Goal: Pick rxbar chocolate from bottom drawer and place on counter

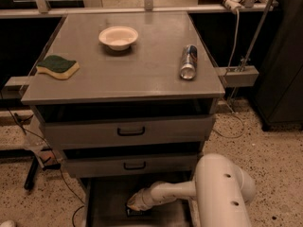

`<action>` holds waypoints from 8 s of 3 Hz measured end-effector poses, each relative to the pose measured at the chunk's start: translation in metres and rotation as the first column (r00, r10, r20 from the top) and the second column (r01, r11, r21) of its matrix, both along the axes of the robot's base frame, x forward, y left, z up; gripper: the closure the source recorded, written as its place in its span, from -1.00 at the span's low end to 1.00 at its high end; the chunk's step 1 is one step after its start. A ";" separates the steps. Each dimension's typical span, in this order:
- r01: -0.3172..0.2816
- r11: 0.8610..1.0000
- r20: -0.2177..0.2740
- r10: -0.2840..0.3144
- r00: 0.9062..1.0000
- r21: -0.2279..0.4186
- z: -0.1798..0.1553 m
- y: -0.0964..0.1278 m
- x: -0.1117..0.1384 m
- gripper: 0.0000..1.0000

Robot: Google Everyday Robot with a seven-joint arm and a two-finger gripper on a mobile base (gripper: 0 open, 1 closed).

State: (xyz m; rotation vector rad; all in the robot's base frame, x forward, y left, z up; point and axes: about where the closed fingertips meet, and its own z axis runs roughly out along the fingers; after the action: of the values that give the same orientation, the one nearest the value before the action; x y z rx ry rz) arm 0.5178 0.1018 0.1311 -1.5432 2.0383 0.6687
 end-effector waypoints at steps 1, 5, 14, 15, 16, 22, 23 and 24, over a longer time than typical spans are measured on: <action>0.064 0.998 0.001 -0.064 0.998 -0.010 0.005 -0.007 0.002 1.00; 0.252 0.962 0.026 -0.250 0.968 -0.104 0.061 -0.057 -0.014 1.00; 0.233 0.968 0.115 -0.222 0.968 -0.090 0.170 -0.060 -0.020 -1.00; 0.233 0.968 0.115 -0.222 0.968 -0.090 0.169 -0.060 -0.020 -1.00; 0.219 0.966 0.120 -0.203 0.972 -0.134 0.155 -0.065 -0.021 -1.00; 0.092 0.982 0.124 -0.071 0.990 -0.167 0.059 -0.050 0.003 -1.00; 0.052 0.984 0.106 -0.034 0.994 -0.172 0.048 -0.050 -0.003 -1.00; 0.021 0.983 0.088 -0.005 0.996 -0.181 0.037 -0.053 -0.008 -1.00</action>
Offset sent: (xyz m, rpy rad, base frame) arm -0.0028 -0.0457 0.0390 -0.0922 -0.0017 -0.2281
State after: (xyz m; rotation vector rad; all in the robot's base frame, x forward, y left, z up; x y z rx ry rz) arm 0.5100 0.0484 0.1683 -1.6281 2.0906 0.4110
